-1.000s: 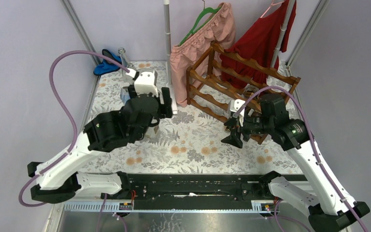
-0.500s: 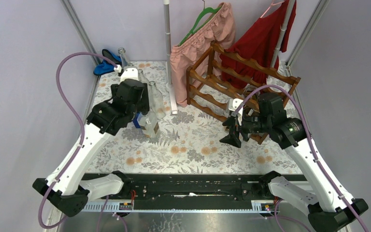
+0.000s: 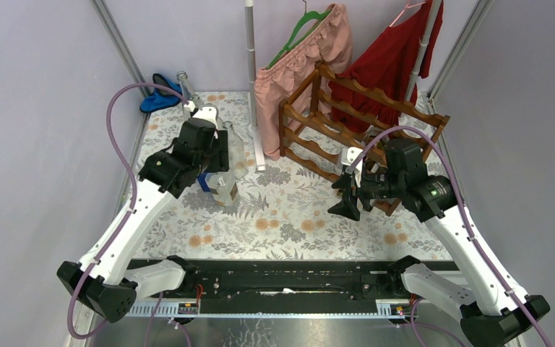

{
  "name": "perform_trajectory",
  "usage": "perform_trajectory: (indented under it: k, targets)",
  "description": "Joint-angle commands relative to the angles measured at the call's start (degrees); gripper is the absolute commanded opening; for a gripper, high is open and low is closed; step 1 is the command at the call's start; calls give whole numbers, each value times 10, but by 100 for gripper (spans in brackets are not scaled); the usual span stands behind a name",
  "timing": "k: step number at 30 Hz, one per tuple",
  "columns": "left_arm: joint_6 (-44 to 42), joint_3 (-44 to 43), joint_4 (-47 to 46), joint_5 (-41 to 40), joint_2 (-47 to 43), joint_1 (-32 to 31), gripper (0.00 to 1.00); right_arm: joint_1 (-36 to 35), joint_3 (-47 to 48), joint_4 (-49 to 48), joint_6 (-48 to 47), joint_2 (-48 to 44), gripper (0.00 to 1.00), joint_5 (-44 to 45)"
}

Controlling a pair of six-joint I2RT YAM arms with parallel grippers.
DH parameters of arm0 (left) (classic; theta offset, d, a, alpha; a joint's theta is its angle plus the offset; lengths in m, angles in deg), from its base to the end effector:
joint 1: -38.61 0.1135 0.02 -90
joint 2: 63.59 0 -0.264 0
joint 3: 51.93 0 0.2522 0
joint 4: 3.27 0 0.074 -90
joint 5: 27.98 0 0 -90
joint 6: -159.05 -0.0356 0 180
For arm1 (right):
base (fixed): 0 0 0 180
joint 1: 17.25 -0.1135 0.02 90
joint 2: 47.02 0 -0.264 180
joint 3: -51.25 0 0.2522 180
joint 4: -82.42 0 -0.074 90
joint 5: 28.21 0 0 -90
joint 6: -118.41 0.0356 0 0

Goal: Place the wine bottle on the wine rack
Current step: Pick up the wine bottle from the center of the board.

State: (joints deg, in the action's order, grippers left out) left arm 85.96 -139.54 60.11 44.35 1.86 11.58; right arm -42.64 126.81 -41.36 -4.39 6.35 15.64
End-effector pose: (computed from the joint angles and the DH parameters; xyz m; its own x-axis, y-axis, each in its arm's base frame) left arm 0.2054 -0.0927 0.3776 -0.6284 0.0095 -0.7778 0.0490 0.9984 -0.0274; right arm 0.1496 0.0994 0.3654 0.0284 -0.4019 -0.9152 -0.9774 0.1807 -0.1097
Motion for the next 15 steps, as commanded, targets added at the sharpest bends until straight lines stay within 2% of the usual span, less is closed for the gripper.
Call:
perform_trajectory:
  k: [1, 6, 7, 10, 15]
  targets:
    - [-18, 27, -31, 43, 2, 15, 60, 4, -2, -26, 7, 3, 77, -17]
    - [-19, 36, -33, 55, 10, 22, 48, 3, -4, -24, 7, 2, 78, -20]
    - [-19, 33, -33, 60, 8, 22, 39, 4, -5, -24, 7, 2, 78, -20]
    - [-16, 22, -32, 94, -5, 22, 2, 4, -7, -24, 5, 2, 77, -20]
    - [-2, 13, -34, 241, -44, 22, 0, 4, -14, -22, -5, 4, 79, -27]
